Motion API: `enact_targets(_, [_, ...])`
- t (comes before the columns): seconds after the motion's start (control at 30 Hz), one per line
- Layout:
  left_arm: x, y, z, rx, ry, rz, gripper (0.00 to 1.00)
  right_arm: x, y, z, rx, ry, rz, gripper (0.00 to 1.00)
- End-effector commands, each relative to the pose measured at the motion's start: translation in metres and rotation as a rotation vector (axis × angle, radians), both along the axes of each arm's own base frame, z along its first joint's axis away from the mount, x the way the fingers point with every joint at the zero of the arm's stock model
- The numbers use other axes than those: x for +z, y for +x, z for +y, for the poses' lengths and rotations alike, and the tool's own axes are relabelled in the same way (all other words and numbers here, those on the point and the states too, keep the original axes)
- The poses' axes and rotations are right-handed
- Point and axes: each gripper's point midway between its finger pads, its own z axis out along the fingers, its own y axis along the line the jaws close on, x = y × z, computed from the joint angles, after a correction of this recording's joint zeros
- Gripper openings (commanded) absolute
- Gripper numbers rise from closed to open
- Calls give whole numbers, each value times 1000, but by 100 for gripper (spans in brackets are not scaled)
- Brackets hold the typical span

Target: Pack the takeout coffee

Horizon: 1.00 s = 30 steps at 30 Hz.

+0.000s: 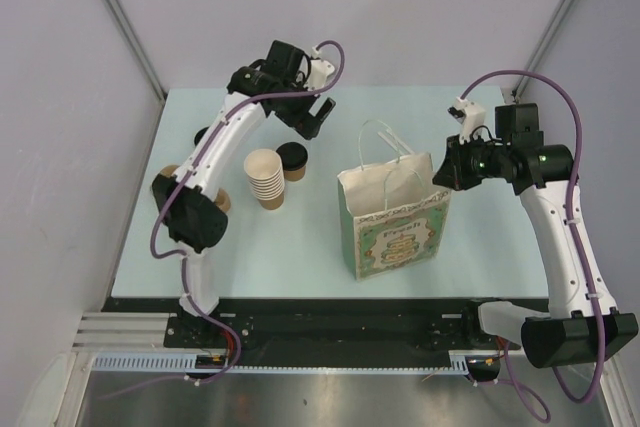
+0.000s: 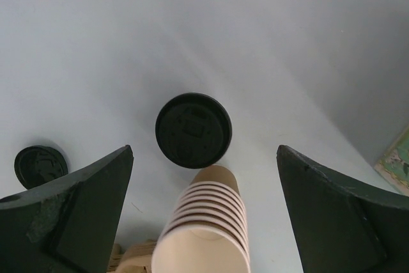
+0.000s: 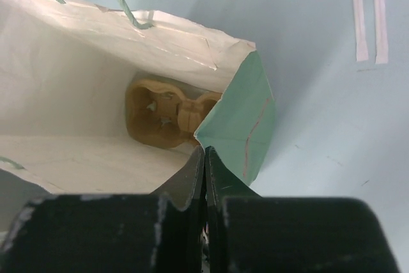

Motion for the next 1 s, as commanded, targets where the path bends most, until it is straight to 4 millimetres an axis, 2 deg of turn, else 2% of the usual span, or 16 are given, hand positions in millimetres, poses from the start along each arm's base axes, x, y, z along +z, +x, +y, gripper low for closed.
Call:
enact_targets(0.0, [6, 9, 20, 65, 1, 48, 99, 16, -7, 8, 30, 27, -56, 0])
enact_targets(0.03, [-5, 12, 21, 73, 4, 81, 100, 20, -8, 8, 34, 28, -78, 0])
enact_targets(0.17, [-29, 11, 25, 92, 37, 141, 99, 22, -12, 9, 38, 12, -106, 0])
enact_targets(0.33, [-50, 13, 27, 126, 48, 203, 99, 24, -16, 9, 43, 8, -131, 0])
enact_targets(0.5, [-63, 11, 29, 146, 42, 245, 99, 24, -17, 9, 54, 4, -138, 0])
enact_targets(0.7, [-77, 21, 44, 201, 33, 270, 99, 23, -17, 9, 61, 2, -134, 0])
enact_targets(0.97, [-87, 27, 49, 219, 11, 289, 99, 21, -16, 9, 62, 2, -127, 0])
